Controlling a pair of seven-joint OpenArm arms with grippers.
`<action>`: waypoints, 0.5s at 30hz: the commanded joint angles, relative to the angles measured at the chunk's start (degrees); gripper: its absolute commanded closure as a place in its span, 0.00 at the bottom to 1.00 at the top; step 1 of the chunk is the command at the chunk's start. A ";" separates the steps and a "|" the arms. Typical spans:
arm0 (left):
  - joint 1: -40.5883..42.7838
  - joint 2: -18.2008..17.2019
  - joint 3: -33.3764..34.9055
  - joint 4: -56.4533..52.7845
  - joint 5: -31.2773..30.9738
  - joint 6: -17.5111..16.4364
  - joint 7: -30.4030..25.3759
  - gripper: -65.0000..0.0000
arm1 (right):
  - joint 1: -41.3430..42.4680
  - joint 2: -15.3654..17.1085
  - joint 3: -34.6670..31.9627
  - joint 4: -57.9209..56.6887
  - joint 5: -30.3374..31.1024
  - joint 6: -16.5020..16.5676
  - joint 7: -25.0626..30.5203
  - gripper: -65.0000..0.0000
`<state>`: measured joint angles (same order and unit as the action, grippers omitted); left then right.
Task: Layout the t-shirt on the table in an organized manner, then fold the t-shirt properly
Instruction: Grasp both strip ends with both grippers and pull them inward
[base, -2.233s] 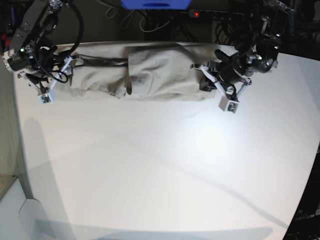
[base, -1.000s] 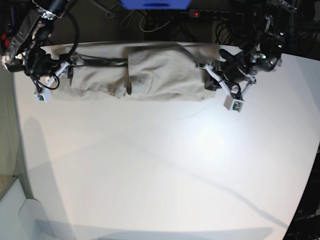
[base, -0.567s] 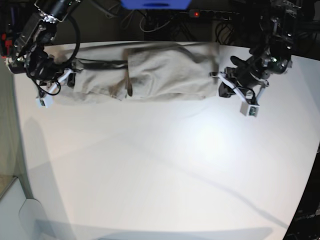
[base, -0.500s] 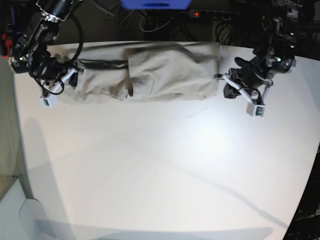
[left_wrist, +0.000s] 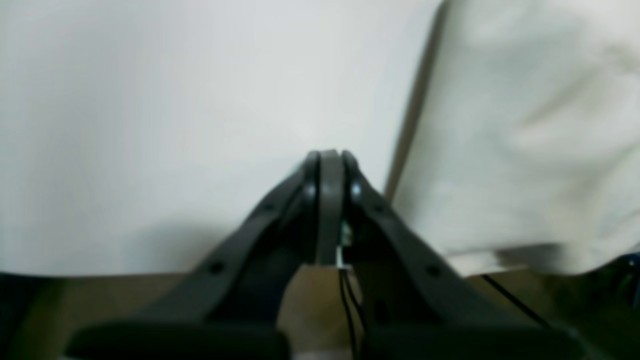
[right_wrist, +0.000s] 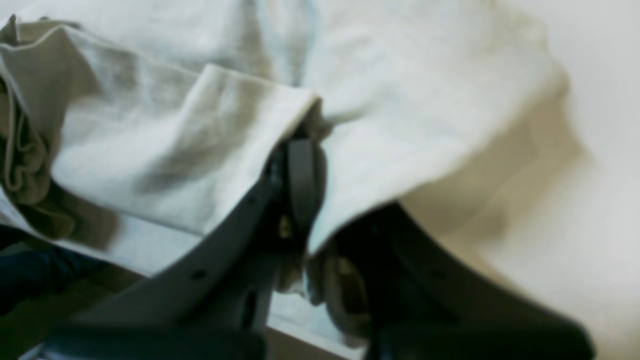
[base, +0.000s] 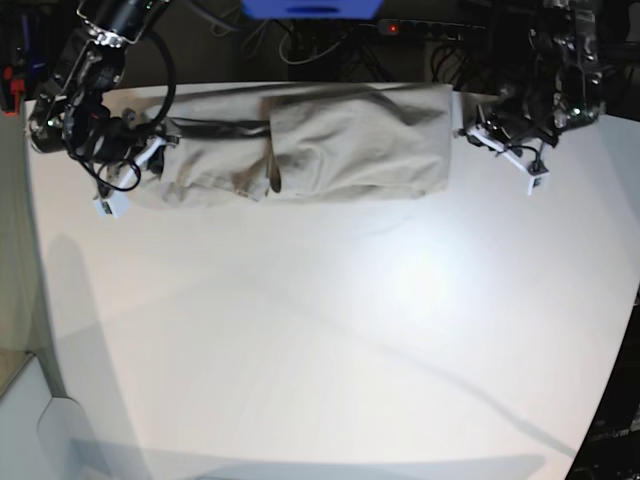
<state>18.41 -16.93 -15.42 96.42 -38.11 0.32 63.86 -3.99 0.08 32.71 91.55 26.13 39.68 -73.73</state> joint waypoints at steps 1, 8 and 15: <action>-0.35 0.62 -0.01 -0.11 0.00 0.34 0.36 1.00 | -0.10 -0.03 -0.14 1.51 -0.94 0.32 -1.21 1.00; -4.66 2.99 4.21 -4.07 0.09 0.43 0.36 1.00 | -0.45 -2.58 -2.86 10.21 -0.94 0.32 -2.97 1.00; -6.41 4.40 5.79 -5.83 0.09 0.61 0.28 1.00 | -0.54 -4.87 -12.62 19.88 -0.94 0.32 -3.94 1.00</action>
<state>11.73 -12.38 -9.80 91.11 -39.31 0.14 61.93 -4.97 -4.80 19.94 110.59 24.23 39.83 -78.30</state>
